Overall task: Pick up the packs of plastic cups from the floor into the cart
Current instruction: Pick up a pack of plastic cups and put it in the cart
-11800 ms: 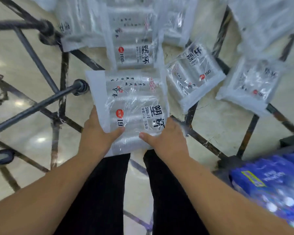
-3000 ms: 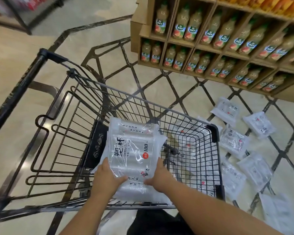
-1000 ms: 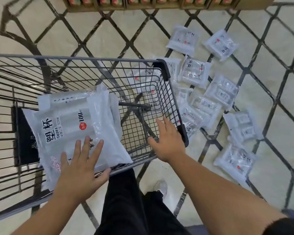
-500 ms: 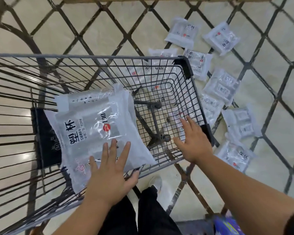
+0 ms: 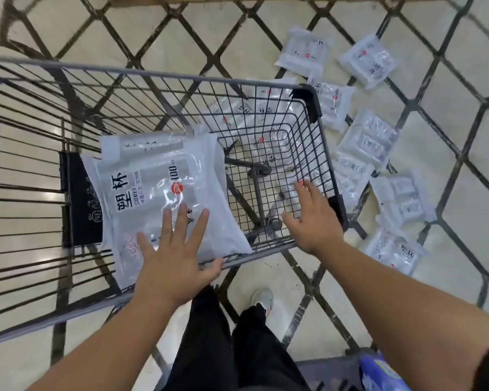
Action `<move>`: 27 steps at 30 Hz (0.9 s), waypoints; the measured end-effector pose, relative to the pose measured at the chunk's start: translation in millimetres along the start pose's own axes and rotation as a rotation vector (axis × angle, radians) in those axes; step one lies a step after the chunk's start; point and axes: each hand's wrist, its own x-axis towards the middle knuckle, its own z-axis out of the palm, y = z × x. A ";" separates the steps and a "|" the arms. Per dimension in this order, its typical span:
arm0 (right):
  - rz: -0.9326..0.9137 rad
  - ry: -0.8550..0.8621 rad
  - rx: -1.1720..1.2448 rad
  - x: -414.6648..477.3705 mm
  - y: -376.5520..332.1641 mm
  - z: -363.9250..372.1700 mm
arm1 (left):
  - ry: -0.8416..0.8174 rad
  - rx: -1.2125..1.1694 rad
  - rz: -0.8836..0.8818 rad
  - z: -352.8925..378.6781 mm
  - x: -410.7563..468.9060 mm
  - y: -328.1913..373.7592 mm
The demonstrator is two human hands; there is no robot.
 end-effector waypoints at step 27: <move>0.905 0.108 0.143 -266.8 9.5 -47.5 | -0.002 0.035 0.436 -105.6 24.8 90.8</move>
